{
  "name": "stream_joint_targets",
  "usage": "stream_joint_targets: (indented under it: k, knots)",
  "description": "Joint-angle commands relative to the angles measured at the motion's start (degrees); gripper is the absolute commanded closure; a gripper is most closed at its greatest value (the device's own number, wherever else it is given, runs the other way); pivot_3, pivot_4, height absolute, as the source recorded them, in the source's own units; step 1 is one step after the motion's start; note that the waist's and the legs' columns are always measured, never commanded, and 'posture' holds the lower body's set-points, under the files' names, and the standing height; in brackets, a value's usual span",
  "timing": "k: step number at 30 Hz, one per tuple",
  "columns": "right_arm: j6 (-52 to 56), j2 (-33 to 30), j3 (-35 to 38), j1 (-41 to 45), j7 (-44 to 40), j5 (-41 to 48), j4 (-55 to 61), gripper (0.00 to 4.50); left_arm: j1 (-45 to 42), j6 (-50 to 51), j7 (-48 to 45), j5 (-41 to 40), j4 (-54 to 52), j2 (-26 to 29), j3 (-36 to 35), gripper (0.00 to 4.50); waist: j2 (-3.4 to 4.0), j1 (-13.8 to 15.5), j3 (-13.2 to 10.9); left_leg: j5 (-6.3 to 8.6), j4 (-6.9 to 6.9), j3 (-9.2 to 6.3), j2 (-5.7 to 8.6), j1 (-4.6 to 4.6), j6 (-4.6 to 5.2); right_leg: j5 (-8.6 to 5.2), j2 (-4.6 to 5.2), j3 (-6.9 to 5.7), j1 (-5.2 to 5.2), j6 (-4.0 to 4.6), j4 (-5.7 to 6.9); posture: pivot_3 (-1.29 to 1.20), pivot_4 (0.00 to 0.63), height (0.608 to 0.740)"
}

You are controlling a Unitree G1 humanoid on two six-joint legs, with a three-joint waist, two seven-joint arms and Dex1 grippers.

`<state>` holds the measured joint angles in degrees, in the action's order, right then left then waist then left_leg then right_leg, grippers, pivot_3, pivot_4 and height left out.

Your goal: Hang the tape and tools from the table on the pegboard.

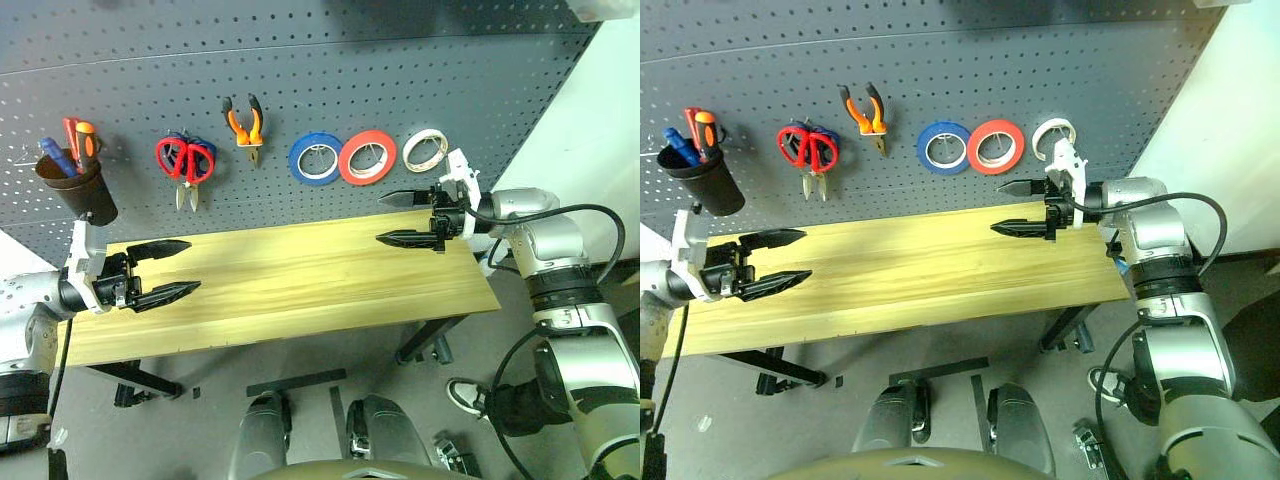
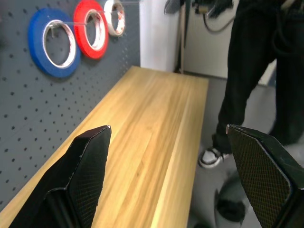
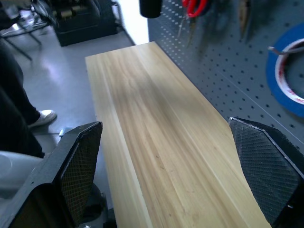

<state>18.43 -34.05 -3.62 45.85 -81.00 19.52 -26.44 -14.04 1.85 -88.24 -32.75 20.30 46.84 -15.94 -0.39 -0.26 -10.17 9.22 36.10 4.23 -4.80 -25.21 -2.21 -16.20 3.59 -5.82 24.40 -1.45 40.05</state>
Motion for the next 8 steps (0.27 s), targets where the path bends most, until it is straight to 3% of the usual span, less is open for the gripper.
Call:
stream_joint_targets:
  k: [1, 8]
  knots:
    - [0.97, 1.28, 0.07, 1.38, -0.88, 1.30, 1.55, 0.00, -0.16, -1.15, -1.02, 0.53, 0.38, 0.42, -0.39, 0.42, 0.00, -0.61, 0.00, -0.03, 0.03, 0.10, 0.03, -0.05, 0.06, 0.14, -0.01, 0.02, 0.02, -0.21, -0.01, 0.01, 0.125, 0.740]
    - [1.04, 1.92, -1.04, 1.12, -2.84, 0.32, 0.95, 0.00, 5.97, -0.58, -0.01, -0.48, -5.66, 0.20, -1.61, 0.42, 0.00, -0.56, 0.00, -0.02, 0.02, 0.36, -0.01, -0.12, 0.05, 0.69, -0.04, 0.28, 0.08, -0.14, -0.47, 0.04, 0.119, 0.740]
